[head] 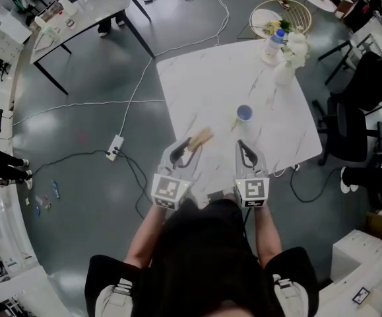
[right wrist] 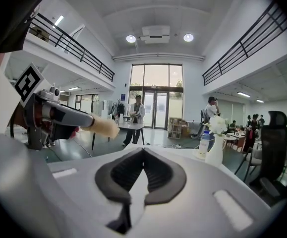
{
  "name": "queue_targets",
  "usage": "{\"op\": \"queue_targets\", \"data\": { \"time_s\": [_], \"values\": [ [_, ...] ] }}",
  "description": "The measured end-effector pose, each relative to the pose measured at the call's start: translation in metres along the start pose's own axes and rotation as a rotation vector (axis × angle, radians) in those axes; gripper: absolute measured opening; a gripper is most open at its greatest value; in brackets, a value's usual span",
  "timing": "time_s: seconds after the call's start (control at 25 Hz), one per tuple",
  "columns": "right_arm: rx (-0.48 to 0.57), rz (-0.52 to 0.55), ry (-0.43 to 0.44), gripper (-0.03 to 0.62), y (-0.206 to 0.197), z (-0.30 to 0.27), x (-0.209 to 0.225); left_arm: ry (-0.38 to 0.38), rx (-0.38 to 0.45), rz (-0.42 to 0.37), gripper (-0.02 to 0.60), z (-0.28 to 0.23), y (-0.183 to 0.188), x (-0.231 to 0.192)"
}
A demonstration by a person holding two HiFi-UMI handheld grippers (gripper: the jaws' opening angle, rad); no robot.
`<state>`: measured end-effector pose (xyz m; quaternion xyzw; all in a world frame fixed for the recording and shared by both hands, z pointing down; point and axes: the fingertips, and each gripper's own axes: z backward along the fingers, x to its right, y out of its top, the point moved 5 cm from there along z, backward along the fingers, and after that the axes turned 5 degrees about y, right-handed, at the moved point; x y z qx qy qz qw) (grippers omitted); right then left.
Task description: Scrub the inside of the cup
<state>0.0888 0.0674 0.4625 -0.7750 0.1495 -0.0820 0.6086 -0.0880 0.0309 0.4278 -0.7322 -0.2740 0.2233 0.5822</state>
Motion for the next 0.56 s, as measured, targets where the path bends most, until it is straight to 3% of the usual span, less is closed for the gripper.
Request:
{"op": "queue_targets", "data": {
  "time_s": [0.56],
  "values": [
    [0.002,-0.007,0.007,0.004,0.003,-0.002,-0.012,0.009,0.000,0.005,0.130,0.006,0.000,-0.010]
  ]
}}
